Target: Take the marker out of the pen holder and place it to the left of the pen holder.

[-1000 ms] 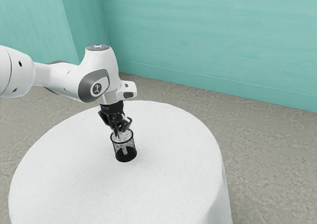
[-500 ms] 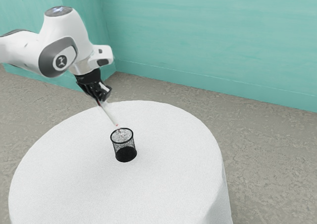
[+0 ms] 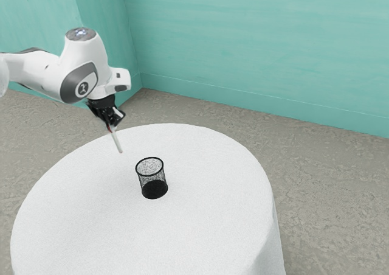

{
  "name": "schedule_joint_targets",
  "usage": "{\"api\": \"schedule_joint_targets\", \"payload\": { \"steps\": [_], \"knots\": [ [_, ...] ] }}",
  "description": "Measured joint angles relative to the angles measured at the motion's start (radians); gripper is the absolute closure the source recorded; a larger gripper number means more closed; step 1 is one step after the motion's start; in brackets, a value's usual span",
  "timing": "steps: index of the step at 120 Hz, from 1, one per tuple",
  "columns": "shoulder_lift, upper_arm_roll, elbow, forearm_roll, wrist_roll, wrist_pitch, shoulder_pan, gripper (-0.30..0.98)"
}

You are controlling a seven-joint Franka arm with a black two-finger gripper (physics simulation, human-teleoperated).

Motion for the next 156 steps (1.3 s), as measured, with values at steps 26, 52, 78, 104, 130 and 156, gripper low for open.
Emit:
{"api": "schedule_joint_targets", "payload": {
  "steps": [26,52,78,104,130,156],
  "knots": [
    [0.141,0.000,0.070,0.007,0.040,0.125,0.009,0.73],
    [0.209,0.000,0.084,0.000,0.077,0.220,0.028,0.72],
    [0.244,-0.003,0.080,-0.013,0.102,0.264,0.038,0.71],
    [0.233,-0.006,0.050,-0.023,0.127,0.282,0.060,0.62],
    [0.048,-0.007,-0.055,-0.030,0.155,0.283,0.059,0.23],
    [-0.278,-0.033,0.250,-0.071,0.144,-0.232,0.008,0.08]
  ]
}}
